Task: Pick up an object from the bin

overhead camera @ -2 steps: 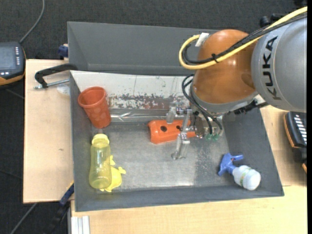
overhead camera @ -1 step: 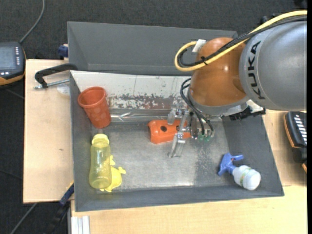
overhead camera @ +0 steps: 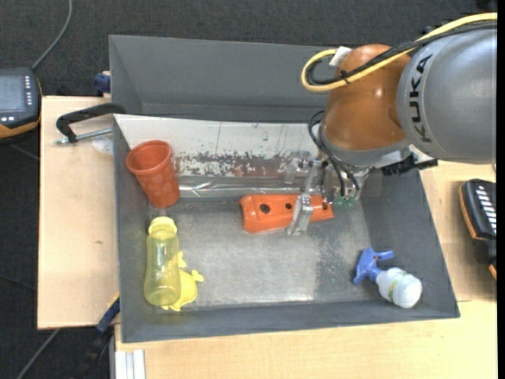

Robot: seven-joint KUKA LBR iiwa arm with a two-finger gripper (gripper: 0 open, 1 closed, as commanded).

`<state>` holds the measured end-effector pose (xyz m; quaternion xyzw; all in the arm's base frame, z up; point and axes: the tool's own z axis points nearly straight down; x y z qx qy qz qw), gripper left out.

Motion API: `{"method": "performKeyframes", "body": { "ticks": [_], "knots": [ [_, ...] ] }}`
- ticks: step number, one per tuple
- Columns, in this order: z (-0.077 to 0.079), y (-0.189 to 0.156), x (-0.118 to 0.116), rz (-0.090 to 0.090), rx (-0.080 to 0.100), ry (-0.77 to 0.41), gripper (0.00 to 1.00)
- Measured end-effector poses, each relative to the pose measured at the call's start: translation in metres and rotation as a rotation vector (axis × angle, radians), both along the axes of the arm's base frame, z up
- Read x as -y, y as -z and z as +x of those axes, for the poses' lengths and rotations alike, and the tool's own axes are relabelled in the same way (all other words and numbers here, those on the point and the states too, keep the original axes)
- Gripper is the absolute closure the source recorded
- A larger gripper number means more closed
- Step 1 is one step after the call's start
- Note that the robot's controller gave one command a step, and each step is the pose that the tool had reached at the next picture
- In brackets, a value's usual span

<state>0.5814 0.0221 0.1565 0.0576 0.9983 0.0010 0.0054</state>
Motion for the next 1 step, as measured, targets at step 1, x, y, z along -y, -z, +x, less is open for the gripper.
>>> {"method": "performKeyframes", "body": {
  "ticks": [1],
  "knots": [
    [0.016, 0.0173, 0.022, 0.001, -0.001, -0.062, 0.0]
  ]
}}
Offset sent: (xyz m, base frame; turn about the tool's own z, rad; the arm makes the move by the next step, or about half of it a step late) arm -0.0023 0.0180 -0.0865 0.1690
